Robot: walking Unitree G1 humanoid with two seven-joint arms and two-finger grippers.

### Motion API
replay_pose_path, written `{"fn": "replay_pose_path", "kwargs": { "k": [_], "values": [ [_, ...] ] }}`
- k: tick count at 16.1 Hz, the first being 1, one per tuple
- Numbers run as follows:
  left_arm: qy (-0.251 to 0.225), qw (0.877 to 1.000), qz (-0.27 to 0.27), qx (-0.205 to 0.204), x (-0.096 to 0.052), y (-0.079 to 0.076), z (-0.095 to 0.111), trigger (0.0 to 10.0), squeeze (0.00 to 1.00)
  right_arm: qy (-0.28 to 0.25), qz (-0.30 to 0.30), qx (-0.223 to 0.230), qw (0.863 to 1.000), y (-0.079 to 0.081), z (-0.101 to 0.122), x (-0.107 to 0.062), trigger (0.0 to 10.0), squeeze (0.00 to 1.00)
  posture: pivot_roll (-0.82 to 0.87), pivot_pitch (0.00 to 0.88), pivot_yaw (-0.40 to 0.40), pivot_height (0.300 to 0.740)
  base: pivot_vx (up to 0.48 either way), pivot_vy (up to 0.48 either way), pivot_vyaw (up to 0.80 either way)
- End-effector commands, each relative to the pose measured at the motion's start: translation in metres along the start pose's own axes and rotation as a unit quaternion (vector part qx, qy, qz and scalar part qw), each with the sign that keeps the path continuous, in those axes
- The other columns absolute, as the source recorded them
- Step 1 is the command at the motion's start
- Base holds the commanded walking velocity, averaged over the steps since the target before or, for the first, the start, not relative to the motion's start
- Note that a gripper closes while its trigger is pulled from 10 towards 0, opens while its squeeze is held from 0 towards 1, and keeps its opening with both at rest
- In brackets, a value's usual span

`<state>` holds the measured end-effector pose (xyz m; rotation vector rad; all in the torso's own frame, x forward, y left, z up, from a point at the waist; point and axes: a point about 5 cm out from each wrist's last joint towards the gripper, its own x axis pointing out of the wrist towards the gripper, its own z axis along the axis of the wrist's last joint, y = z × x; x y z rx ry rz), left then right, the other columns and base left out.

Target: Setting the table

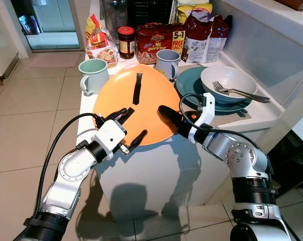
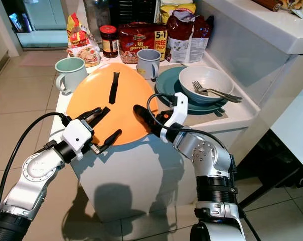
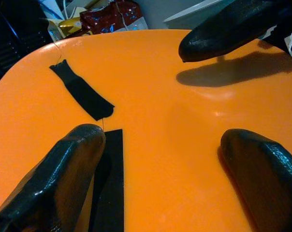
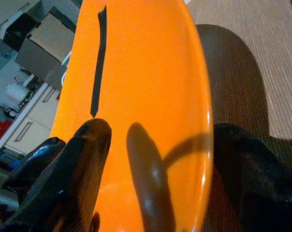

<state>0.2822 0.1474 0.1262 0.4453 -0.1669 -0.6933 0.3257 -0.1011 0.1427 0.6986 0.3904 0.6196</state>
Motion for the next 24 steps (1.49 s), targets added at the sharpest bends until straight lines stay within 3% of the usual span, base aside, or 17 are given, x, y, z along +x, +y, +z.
{"fn": "replay_pose_path", "kwargs": {
  "k": [1, 21, 22, 24],
  "values": [
    [0.040, 0.999, -0.031, -0.008, -0.001, -0.013, -0.015, 10.0, 0.00, 0.001, 0.010, 0.008, 1.000, 0.002, 0.003, 0.001, 0.0, 0.00, 0.11, 0.000, -0.054, 0.740, 0.000, 0.000, 0.00],
    [0.037, 0.999, -0.031, -0.001, 0.001, -0.010, -0.015, 10.0, 0.00, -0.022, 0.035, 0.043, 0.998, 0.005, 0.006, -0.001, 0.0, 0.00, 0.11, 0.000, -0.050, 0.740, 0.000, 0.000, 0.00],
    [0.037, 0.999, -0.030, 0.000, 0.000, -0.009, -0.015, 10.0, 0.00, -0.026, 0.037, 0.049, 0.998, 0.005, 0.007, -0.001, 0.0, 0.00, 0.11, 0.000, -0.050, 0.740, 0.000, 0.000, 0.00],
    [0.016, 1.000, 0.007, 0.003, -0.001, 0.007, -0.005, 10.0, 0.00, -0.036, 0.038, 0.055, 0.997, 0.005, 0.010, -0.002, 0.0, 0.00, 0.11, 0.000, -0.050, 0.740, 0.000, 0.000, 0.00]
  ]
}}
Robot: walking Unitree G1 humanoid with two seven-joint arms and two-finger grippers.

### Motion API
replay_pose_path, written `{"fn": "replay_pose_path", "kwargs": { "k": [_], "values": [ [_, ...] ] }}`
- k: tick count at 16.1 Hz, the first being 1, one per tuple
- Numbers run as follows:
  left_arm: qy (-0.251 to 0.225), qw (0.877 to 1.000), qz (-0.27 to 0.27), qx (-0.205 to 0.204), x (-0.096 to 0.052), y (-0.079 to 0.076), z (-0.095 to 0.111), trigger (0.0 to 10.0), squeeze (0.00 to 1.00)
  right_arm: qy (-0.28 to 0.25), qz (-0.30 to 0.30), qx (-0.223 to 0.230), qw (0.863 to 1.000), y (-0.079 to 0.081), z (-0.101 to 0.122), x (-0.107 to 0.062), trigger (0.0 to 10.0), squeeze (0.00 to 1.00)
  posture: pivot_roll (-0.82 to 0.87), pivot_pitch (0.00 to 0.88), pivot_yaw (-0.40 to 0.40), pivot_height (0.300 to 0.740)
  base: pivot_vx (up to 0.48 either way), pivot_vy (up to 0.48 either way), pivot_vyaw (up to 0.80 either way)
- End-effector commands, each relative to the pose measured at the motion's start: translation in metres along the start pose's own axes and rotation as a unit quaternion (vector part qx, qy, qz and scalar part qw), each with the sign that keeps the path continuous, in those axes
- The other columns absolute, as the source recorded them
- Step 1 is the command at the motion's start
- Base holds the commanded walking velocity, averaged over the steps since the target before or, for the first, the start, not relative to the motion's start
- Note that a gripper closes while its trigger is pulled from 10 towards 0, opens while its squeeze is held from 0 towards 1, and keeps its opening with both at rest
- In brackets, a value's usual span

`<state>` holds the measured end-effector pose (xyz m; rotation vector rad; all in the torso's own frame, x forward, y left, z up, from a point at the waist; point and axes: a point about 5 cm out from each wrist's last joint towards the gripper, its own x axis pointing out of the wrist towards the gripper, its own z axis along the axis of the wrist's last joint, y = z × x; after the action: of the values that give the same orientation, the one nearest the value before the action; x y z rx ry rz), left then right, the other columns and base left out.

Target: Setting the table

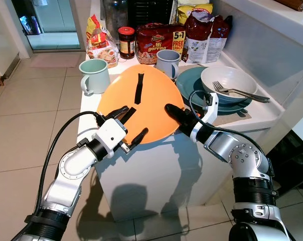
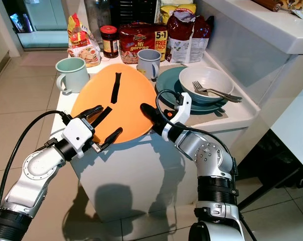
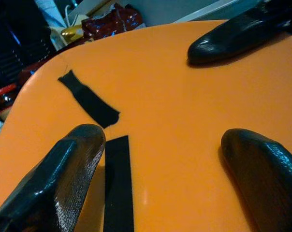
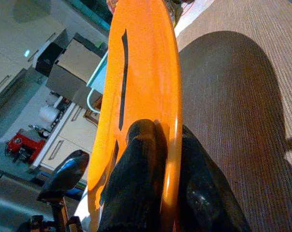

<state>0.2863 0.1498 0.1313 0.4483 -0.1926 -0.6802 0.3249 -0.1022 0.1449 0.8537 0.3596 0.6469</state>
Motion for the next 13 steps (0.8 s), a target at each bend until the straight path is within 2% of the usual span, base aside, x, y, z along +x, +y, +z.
{"fn": "replay_pose_path", "kwargs": {
  "k": [1, 2, 4, 5, 7, 8, 10, 13],
  "values": [
    [0.014, 1.000, 0.017, 0.000, -0.003, 0.009, -0.001, 10.0, 0.00, -0.015, 0.003, -0.010, 1.000, 0.005, 0.009, 0.001, 0.0, 0.00, 0.11, 0.000, -0.049, 0.740, 0.000, 0.000, 0.00],
    [-0.015, 0.998, 0.057, -0.002, -0.005, 0.026, 0.017, 10.0, 0.00, -0.031, 0.008, -0.012, 0.999, 0.007, 0.012, 0.001, 0.0, 0.00, 0.12, 0.000, -0.049, 0.740, 0.000, 0.000, 0.00],
    [-0.059, 0.993, 0.100, -0.010, -0.010, 0.045, 0.044, 10.0, 0.00, -0.056, 0.022, 0.002, 0.998, 0.011, 0.017, 0.000, 0.0, 0.00, 0.12, 0.000, -0.048, 0.740, 0.000, 0.000, 0.00],
    [-0.099, 0.986, 0.134, -0.022, -0.018, 0.060, 0.068, 10.0, 0.00, -0.071, 0.035, 0.009, 0.997, 0.017, 0.021, -0.002, 0.0, 0.00, 0.12, 0.000, -0.048, 0.740, 0.000, 0.000, 0.00],
    [-0.127, 0.977, 0.164, -0.043, -0.026, 0.069, 0.083, 10.0, 0.00, -0.080, 0.044, 0.008, 0.996, 0.022, 0.024, -0.007, 0.0, 0.00, 0.13, 0.000, -0.049, 0.740, 0.000, 0.000, 0.00],
    [-0.127, 0.973, 0.182, -0.065, -0.039, 0.075, 0.092, 10.0, 0.00, -0.094, 0.061, 0.003, 0.994, 0.032, 0.029, -0.015, 0.0, 0.00, 0.13, 0.000, -0.046, 0.740, 0.000, 0.000, 0.00],
    [-0.096, 0.973, 0.197, -0.072, -0.054, 0.074, 0.086, 10.0, 0.00, -0.101, 0.091, -0.011, 0.991, 0.043, 0.032, -0.029, 0.0, 0.00, 0.12, 0.000, -0.043, 0.740, 0.000, 0.000, 0.00],
    [-0.039, 0.971, 0.218, -0.089, -0.080, 0.063, 0.068, 10.0, 0.00, -0.081, 0.147, -0.093, 0.981, 0.055, 0.033, -0.069, 0.0, 0.00, 0.12, 0.000, -0.041, 0.740, 0.000, 0.000, 0.00]
  ]
}}
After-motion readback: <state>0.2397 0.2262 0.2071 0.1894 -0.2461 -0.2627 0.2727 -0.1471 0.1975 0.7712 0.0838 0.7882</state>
